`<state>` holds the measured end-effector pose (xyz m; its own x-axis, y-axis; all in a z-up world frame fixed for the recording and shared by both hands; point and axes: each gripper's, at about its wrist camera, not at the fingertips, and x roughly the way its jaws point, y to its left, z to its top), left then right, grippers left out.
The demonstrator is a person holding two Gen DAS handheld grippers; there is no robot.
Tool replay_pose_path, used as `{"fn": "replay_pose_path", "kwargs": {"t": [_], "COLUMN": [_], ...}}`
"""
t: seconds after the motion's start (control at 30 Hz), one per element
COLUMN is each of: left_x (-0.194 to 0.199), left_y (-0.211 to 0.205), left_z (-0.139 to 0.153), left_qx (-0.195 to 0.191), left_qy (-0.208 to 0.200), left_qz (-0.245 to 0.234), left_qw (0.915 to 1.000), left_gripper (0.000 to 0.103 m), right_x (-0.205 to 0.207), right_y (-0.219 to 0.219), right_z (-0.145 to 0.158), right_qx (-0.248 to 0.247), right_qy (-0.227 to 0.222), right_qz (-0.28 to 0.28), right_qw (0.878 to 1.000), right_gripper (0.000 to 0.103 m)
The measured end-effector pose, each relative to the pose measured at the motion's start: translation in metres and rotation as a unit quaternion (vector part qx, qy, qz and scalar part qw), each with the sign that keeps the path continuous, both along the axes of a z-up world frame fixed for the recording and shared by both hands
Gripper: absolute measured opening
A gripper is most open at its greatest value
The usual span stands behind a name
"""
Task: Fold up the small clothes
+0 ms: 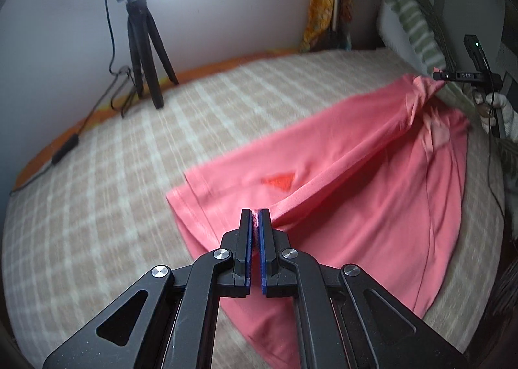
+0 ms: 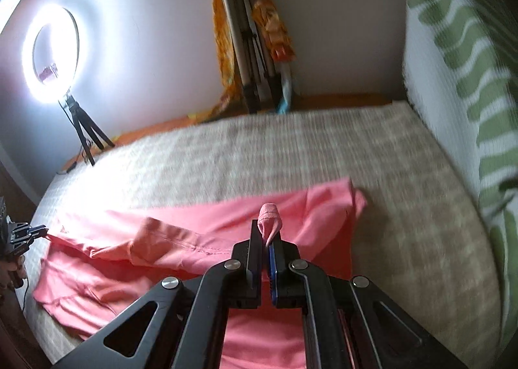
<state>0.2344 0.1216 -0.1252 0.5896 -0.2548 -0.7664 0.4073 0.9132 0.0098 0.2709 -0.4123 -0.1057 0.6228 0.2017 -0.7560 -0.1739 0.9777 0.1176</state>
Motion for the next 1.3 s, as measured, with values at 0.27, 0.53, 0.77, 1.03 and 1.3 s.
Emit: {"fn": "replay_pose_path", "kwargs": {"t": [0.27,0.53,0.77,1.03,1.3], "left_x": [-0.022,-0.030,-0.031,-0.029,-0.028], "left_y": [-0.007,-0.003,-0.018,-0.031,-0.002], "left_z": [-0.014,0.004,0.005,0.000,0.015], "left_qx": [0.029,0.007,-0.010,-0.016,-0.045], "left_qy": [0.041,0.016,0.001,0.002,-0.006], "left_qz": [-0.034,-0.017,-0.015,-0.021,0.033], "left_qw": [0.9981,0.9997,0.9998,0.9997,0.9984], "left_gripper": [0.004,0.004,0.004,0.004,0.017], "right_x": [-0.014,-0.024,-0.011,0.002,-0.012], "right_y": [-0.022,-0.046,-0.029,0.017,0.025], "right_z": [-0.021,0.002,0.011,-0.003,-0.017], "right_qx": [-0.031,0.008,0.048,0.018,-0.073], "right_qy": [0.036,0.013,0.009,0.043,0.085], "right_qz": [-0.015,-0.059,-0.032,0.029,0.029], "right_qw": [0.999,0.998,0.998,0.998,0.993], "right_gripper": [0.032,0.033,0.036,0.036,0.034]}}
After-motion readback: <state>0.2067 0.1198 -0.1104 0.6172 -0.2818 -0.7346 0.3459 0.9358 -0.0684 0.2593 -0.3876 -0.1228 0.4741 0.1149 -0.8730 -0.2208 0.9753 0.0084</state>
